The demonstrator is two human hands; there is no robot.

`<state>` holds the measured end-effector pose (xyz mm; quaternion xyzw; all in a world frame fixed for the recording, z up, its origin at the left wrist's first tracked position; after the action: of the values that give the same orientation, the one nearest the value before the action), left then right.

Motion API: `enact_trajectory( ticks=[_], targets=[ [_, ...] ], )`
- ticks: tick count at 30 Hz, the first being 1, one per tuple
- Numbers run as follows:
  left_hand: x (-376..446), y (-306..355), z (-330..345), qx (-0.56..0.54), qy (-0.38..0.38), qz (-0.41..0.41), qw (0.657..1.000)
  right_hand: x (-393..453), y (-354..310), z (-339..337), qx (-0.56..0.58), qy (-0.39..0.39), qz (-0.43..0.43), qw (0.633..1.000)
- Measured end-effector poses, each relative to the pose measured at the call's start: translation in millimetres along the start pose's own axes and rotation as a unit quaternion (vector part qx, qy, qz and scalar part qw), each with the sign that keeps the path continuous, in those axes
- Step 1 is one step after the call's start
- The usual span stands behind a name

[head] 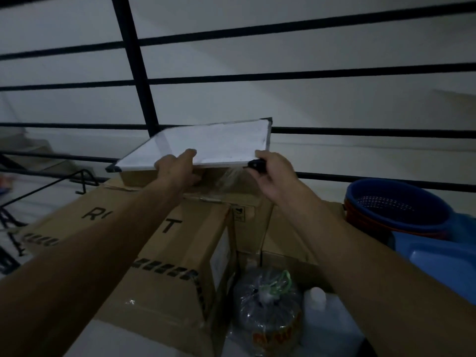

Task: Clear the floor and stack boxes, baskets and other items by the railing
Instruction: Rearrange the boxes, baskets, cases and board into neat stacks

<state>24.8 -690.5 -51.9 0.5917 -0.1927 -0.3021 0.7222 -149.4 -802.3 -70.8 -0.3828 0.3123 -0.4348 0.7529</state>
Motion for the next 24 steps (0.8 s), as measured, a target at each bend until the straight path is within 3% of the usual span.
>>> enact_trajectory(
  ticks=[5, 10, 18, 24],
  targets=[
    [-26.5, 22.5, 27.9, -0.167, 0.002, -0.021, 0.986, -34.2, -63.0, -54.4, 0.027, 0.02, -0.055, 0.998],
    [-45.3, 39.7, 69.9, -0.301, -0.066, -0.051, 0.95, -75.5, -131.2, -108.7, 0.019, 0.033, -0.11, 0.993],
    [-100.0, 41.3, 157.1, -0.344, -0.141, -0.094, 0.923, -136.6, -201.5, -228.8, 0.065, 0.115, -0.157, 0.979],
    [-137.9, 21.0, 201.3, -0.274, -0.254, -0.185, 0.909, -178.2, -245.6, -324.7, 0.084, 0.209, -0.203, 0.953]
  ],
)
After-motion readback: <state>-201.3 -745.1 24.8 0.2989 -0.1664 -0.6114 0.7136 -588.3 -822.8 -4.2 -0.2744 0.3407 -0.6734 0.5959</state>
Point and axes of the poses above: each hand's wrist, its own x-axis towards the middle knuckle, its own z-axis out of the palm, y = z × x, the point moved 5 cm from there along x, towards the middle knuckle, and after that the axes turned 9 degrees about -x, right-handed, at the moved point
